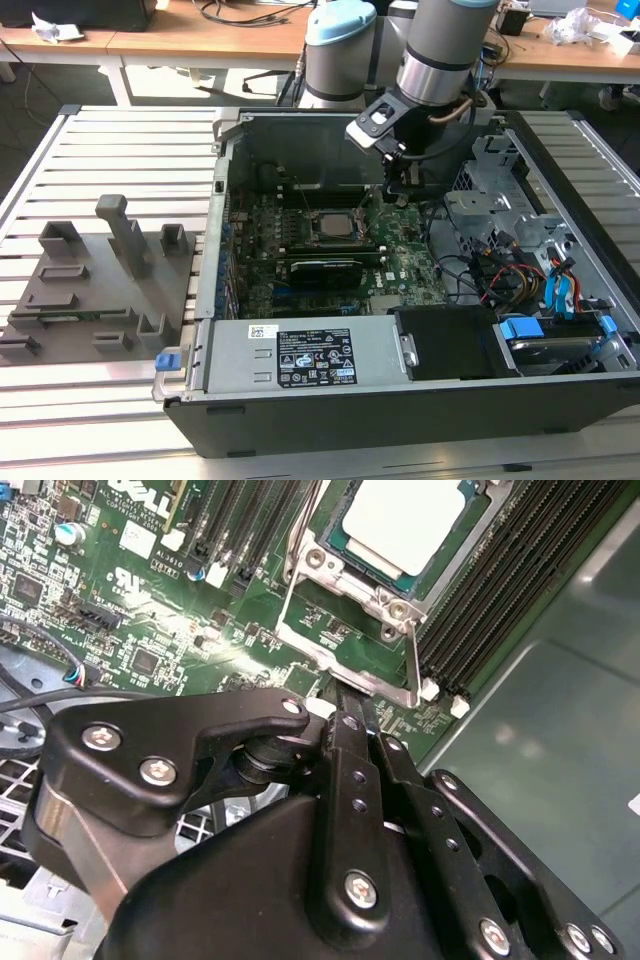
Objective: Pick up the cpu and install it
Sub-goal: 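Close the cpu cover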
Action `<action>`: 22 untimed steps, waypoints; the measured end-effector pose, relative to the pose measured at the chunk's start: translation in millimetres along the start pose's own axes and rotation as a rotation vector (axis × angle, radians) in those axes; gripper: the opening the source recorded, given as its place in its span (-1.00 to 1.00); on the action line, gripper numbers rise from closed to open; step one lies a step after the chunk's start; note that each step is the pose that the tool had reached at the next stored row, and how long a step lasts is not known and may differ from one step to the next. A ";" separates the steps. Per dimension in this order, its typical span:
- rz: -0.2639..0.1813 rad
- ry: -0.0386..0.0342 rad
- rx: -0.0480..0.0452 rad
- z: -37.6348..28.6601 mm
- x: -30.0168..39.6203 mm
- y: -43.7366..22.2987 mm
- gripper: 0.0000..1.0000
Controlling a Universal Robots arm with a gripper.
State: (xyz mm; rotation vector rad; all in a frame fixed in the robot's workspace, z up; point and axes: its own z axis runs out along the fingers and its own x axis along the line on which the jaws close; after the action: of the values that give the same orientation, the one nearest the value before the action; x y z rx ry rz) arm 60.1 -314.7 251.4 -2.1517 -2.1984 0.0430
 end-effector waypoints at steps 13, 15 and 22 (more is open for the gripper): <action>0.000 -0.0001 0.0000 0.6 0.1 -4.1 -0.79; 0.000 0.0000 0.0000 0.8 0.1 -4.8 -0.79; 0.000 -0.0001 0.0001 1.2 0.1 -6.3 -0.79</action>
State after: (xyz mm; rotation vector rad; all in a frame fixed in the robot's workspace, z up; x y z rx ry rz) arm 53.8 -314.7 250.6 -2.1516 -2.1986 0.0431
